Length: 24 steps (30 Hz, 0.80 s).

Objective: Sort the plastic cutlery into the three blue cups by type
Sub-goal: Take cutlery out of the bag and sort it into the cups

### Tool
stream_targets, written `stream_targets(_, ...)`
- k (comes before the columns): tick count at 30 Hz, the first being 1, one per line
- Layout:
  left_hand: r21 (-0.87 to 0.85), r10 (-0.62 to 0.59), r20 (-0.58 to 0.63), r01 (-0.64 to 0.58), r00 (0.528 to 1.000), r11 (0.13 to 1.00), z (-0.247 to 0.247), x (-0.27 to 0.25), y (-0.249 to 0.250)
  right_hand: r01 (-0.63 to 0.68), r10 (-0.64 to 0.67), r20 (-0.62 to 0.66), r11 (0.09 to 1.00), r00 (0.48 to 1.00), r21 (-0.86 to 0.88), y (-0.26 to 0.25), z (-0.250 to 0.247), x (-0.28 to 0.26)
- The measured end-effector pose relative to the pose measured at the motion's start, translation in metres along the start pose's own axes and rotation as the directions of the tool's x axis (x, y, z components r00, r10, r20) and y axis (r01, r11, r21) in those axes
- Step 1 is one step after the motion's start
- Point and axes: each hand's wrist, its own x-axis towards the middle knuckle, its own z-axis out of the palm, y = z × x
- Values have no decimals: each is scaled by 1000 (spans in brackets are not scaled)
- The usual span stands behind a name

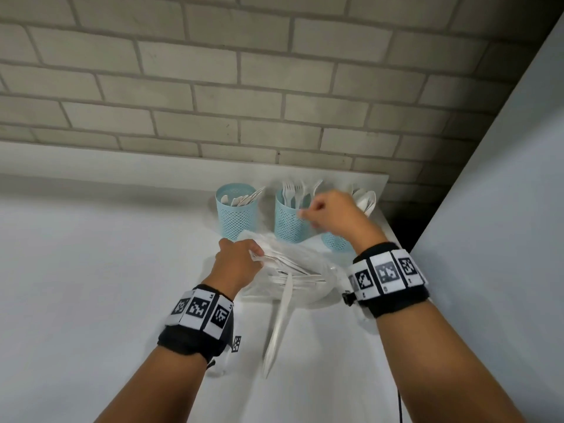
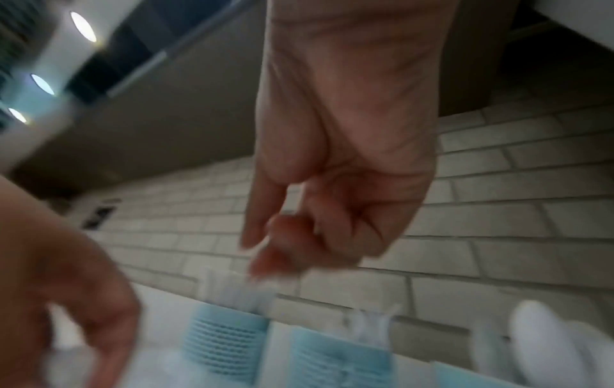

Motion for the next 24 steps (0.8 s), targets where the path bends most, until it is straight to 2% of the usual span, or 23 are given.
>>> stream_targets(1, 6, 7, -5, -7, 1000, 1000, 0, 1, -1, -31, 45, 220, 997, 974, -69, -9, 7, -12)
stream_targets(2, 14, 15, -11, -15, 1000, 1000, 0, 1, -2, -54, 100, 372, 990, 923, -130, -15, 18, -24)
stream_targets(4, 17, 23, -17, -22, 1000, 1000, 1, 0, -4, -107, 185, 508, 978, 841, -179, -20, 44, -42)
stream_targets(5, 9, 24, -11, -23, 1000, 1000, 1, -1, -4, -131, 216, 521, 972, 826, -195, -20, 59, -49)
stream_targets(6, -3, 21, 0, -21, 1000, 1000, 1, -2, -5, -141, 240, 511, 964, 825, -224, -18, 73, -54)
stream_targets(9, -27, 8, 33, -7, 999, 1000, 1, -6, -9, -152, 234, 390, 962, 891, -228, -16, 103, -66)
stream_targets(11, -45, 22, 35, -21, 999, 999, 0, -7, -11, -177, 246, 338, 959, 908, -223, -17, 109, -69)
stream_targets(15, -61, 46, 26, -44, 999, 997, -6, -12, -13, -129, 190, 394, 976, 899, -175, -18, 91, -65)
stream_targets(20, -49, 72, -7, -72, 997, 996, -10, -18, -9, 29, 9, 289, 991, 957, -129, -28, 56, -49)
stream_targets(24, -92, 70, -34, -73, 997, 993, -16, -22, -6, 193, -144, 265, 966, 953, -169, -35, 66, -31)
